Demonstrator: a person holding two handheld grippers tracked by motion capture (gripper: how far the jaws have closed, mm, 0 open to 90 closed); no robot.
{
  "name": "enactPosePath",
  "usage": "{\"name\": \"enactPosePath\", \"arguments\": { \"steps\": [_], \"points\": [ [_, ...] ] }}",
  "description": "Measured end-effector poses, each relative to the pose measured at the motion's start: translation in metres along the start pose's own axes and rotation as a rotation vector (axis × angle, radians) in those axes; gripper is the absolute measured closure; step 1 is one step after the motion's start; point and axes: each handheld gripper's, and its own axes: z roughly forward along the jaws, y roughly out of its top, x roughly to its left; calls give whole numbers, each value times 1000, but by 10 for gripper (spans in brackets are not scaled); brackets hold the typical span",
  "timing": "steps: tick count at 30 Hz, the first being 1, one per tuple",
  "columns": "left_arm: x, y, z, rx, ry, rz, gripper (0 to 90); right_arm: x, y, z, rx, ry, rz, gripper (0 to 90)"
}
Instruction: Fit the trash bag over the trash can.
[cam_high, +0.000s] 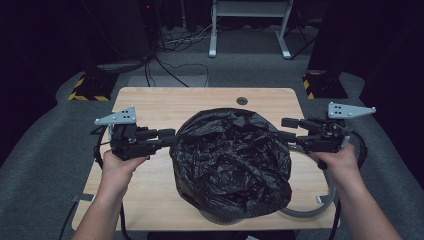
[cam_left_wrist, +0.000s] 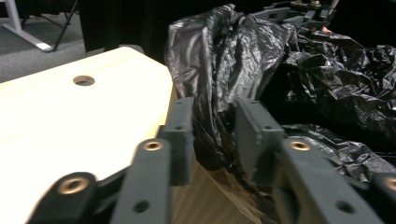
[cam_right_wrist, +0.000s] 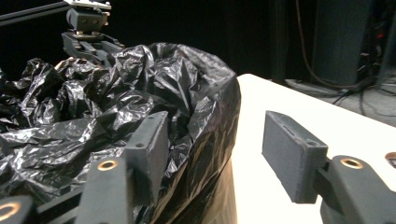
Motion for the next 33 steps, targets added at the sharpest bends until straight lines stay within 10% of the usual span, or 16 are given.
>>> {"name": "enactPosePath", "arguments": {
  "steps": [8, 16, 33],
  "points": [
    [0, -1, 15, 41, 75, 49, 897, 0, 2, 10, 3, -20, -13, 445],
    [3, -12, 30, 110, 78, 62, 900, -2, -1, 10, -30, -36, -15, 415],
    [3, -47, 12, 87, 77, 31, 900, 19, -14, -13, -74, -31, -76, 382]
  ]
}}
